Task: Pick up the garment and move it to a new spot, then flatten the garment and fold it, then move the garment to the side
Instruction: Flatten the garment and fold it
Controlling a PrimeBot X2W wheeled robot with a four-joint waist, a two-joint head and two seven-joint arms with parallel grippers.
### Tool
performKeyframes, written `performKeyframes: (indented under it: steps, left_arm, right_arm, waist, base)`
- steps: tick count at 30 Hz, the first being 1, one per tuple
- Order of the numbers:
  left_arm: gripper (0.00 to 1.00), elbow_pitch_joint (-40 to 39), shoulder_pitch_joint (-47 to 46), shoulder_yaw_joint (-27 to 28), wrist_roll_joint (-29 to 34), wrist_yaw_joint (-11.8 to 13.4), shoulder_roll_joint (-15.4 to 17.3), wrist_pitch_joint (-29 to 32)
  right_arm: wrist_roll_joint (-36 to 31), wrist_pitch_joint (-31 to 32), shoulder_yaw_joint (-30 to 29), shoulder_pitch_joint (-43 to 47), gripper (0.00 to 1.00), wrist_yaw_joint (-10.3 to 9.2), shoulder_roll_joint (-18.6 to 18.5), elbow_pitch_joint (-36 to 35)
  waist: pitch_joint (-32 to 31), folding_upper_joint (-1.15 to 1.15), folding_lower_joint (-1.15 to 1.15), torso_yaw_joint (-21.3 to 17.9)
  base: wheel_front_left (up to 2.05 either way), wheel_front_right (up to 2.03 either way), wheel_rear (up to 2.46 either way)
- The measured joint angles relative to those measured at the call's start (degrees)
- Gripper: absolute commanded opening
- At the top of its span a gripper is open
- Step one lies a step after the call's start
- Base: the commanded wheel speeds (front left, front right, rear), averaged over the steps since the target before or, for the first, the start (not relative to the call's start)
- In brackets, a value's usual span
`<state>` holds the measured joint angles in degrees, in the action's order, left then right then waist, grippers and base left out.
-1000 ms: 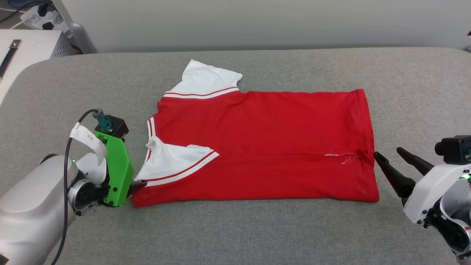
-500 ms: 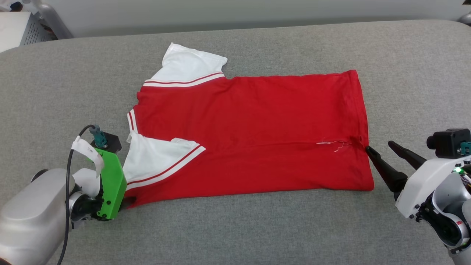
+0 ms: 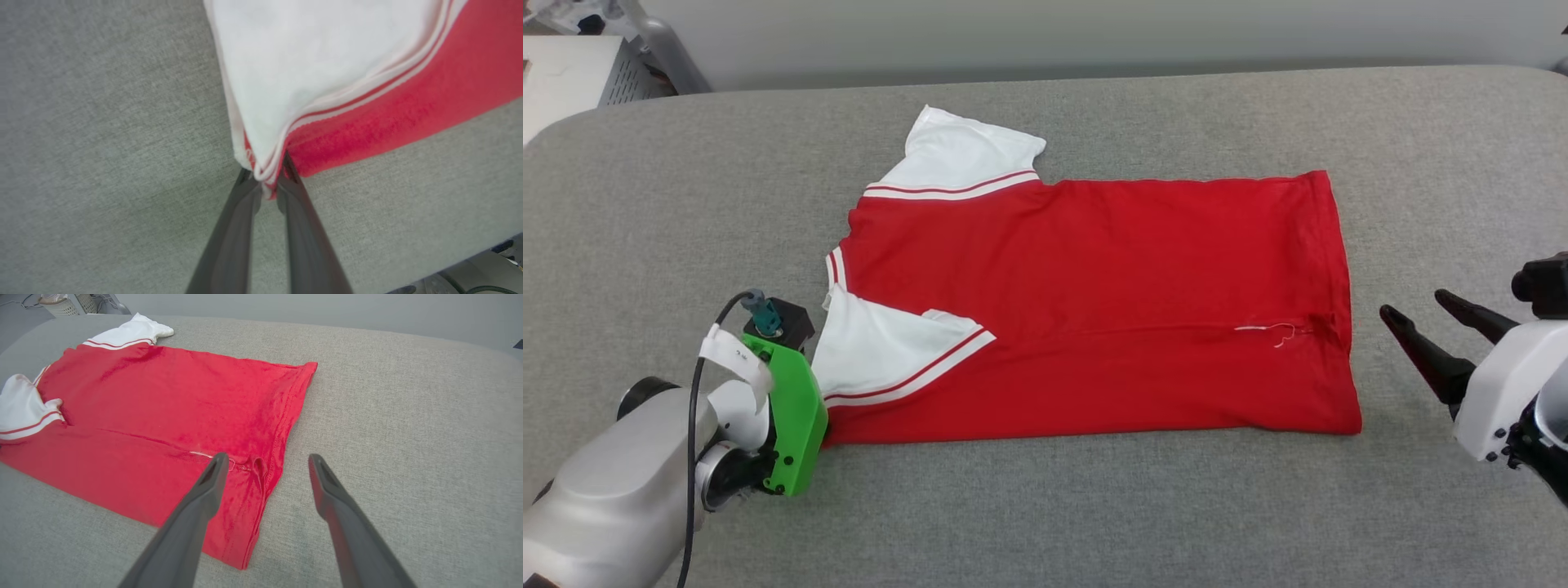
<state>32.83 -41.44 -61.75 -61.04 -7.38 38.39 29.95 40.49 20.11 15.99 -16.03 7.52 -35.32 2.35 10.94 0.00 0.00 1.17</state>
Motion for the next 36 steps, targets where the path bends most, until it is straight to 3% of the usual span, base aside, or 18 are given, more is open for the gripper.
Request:
performKeyframes:
  steps: [10,17,27,35,36]
  left_arm:
    - [0.00,-4.02,-0.20,-3.91,0.51,0.00,0.79,-5.00]
    - [0.00,-5.41,-2.33,-5.67,1.08,0.01,1.02,-7.16]
    - [0.00,-5.48,-5.64,-7.16,1.58,0.01,0.03,-8.83]
    - [0.00,-4.67,-6.23,-8.57,1.65,0.01,-0.51,-10.12]
    - [0.00,-4.49,-6.23,-8.67,1.64,0.01,-0.53,-10.33]
  right_arm:
    - [3.64,17.25,3.88,-2.92,1.00,0.00,-6.64,-1.43]
    - [4.68,24.85,6.20,-4.28,1.00,0.00,-6.55,1.65]
    - [2.90,24.19,9.87,-6.42,1.00,0.00,-1.56,11.83]
    - [2.96,20.34,13.95,-7.66,1.00,0.00,-1.11,16.56]
    - [3.43,19.85,14.30,-7.66,0.93,-0.03,-1.12,16.66]
  waist:
    - [-1.55,0.00,0.00,1.74]
    - [-0.73,0.00,0.00,3.05]
    - [2.23,0.00,0.00,4.71]
    - [3.21,0.00,0.00,5.29]
    - [3.10,0.00,0.00,5.25]
  base:
    - [0.00,0.00,0.00]
    - [0.00,0.00,0.00]
    - [0.00,0.00,0.00]
    - [0.00,0.00,0.00]
    - [0.00,0.00,0.00]
